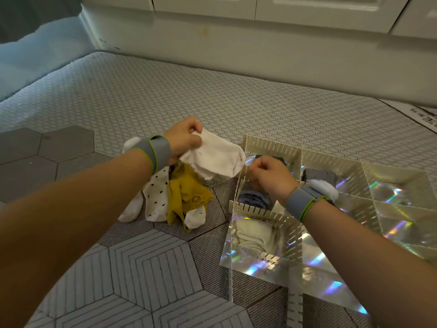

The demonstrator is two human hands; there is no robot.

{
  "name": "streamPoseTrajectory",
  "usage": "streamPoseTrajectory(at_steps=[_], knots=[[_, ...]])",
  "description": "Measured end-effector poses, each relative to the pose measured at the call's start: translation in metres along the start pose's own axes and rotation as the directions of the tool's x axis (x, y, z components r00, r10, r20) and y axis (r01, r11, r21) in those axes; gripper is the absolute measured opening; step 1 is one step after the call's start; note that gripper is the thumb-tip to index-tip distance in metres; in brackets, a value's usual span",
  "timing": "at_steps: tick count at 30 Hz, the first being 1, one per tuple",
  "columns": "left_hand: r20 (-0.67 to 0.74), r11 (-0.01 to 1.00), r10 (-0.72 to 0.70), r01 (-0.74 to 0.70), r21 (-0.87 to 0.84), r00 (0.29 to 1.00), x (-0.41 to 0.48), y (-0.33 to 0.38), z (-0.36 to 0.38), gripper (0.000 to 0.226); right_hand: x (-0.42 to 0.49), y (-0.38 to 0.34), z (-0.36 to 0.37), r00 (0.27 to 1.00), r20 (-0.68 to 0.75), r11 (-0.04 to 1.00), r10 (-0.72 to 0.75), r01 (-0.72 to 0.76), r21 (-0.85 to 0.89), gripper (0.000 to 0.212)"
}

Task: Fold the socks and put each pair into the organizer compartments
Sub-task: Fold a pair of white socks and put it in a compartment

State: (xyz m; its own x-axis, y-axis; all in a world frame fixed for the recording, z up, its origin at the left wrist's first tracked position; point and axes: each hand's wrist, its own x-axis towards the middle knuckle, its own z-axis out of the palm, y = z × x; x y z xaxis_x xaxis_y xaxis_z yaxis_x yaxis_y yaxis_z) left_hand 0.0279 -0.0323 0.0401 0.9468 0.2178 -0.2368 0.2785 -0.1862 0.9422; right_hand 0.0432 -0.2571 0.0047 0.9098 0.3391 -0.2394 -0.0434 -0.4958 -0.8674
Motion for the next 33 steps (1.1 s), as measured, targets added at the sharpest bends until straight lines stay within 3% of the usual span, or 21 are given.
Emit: streamPoseTrajectory(at_steps=[2,4,7,8,11,14,17,22,28,33], knots=[[0.042,0.999,0.003,-0.001,-0.046,0.999,-0.004,0.006,0.000,0.034,0.000,-0.006,-0.003,0.994,-0.079,0.974,0.079,-0.060,0.217,0.010],[0.083,0.999,0.029,-0.026,-0.041,0.996,-0.010,0.010,0.001,0.041,-0.002,-0.014,-0.005,0.991,-0.027,0.915,0.132,-0.112,0.387,0.012],[0.150,0.997,0.067,-0.071,0.017,0.986,-0.020,0.015,0.005,0.045,-0.010,-0.026,-0.008,0.988,0.083,0.867,0.127,-0.152,0.474,0.009],[0.176,0.996,0.074,-0.080,0.031,0.982,-0.023,0.016,0.006,0.042,-0.013,-0.031,-0.008,0.981,0.142,0.850,0.135,-0.189,0.492,0.017],[0.229,0.989,0.117,-0.135,0.067,0.966,-0.031,0.017,0.010,0.026,-0.021,-0.036,-0.002,0.934,0.283,0.868,0.220,-0.320,0.379,0.044],[0.260,0.988,0.150,-0.157,0.008,0.954,-0.037,0.018,0.013,0.025,-0.027,-0.035,0.006,0.901,0.296,0.887,0.318,-0.393,0.243,0.047],[0.290,0.981,0.184,-0.196,0.012,0.939,-0.047,0.021,0.016,0.020,-0.033,-0.036,0.011,0.861,0.381,0.845,0.337,-0.456,0.281,0.053],[0.400,0.982,0.124,-0.170,0.082,0.908,-0.059,0.028,0.011,0.028,-0.034,-0.043,0.014,0.915,0.284,0.801,0.288,-0.392,0.452,0.010],[0.461,1.000,-0.021,0.025,-0.004,0.887,-0.065,0.031,0.002,0.048,-0.032,-0.055,0.002,0.959,0.233,0.757,0.160,-0.271,0.594,0.025],[0.441,0.993,-0.097,0.119,-0.022,0.892,-0.066,0.028,0.007,0.052,-0.034,-0.061,0.003,0.976,0.213,0.733,0.037,-0.171,0.658,0.034]])
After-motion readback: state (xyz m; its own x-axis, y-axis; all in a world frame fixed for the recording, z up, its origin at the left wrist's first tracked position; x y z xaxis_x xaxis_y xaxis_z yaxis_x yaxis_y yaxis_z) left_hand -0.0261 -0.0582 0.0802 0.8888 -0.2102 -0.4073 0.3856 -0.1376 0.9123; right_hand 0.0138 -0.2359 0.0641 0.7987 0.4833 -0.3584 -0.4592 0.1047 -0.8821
